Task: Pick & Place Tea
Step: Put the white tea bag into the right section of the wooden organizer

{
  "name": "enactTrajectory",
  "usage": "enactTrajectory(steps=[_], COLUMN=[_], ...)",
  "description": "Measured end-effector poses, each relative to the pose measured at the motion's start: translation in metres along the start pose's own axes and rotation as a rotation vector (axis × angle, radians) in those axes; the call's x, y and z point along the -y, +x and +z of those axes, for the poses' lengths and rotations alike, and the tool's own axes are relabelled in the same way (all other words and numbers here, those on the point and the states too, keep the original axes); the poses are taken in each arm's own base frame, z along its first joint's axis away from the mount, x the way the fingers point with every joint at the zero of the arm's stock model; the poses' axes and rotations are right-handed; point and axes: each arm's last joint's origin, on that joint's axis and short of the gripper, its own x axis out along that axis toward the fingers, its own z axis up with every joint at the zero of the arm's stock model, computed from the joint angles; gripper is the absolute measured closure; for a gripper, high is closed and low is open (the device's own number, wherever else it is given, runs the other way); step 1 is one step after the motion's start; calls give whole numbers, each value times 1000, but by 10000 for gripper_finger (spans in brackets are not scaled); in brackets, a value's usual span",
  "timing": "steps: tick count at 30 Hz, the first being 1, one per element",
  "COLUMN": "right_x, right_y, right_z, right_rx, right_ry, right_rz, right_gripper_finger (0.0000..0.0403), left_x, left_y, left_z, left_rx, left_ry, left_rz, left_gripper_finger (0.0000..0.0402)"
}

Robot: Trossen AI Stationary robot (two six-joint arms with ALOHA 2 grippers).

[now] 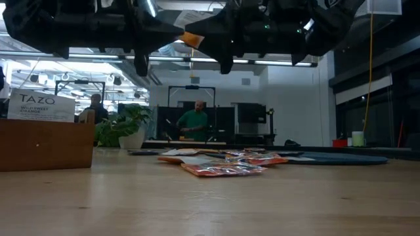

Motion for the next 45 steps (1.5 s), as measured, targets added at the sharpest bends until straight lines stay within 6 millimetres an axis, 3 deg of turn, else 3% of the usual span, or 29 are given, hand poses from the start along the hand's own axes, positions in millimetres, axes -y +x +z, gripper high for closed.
enactTrajectory(steps=[5,14,21,35,45], right_x=[0,1,1,-2,-3], right_y=[1,1,1,0,0], right_z=[1,1,-2,-19,-19], right_rx=[4,-1,-29,-210,-207], right_ry=[2,2,6,78,77], right_rz=[-11,-15,-12,29,30], right_gripper_finger=[282,388,382,390,390], left_x=[0,2,2,-8,-8], left_y=[0,0,0,1,5], left_z=[1,2,1,-2,5], left_rx=[5,15,-15,-100,-72], left_ry=[21,41,20,-44,-45], left_rz=[-3,-19,-50,-70,-78], left_gripper_finger=[396,394,375,288,286])
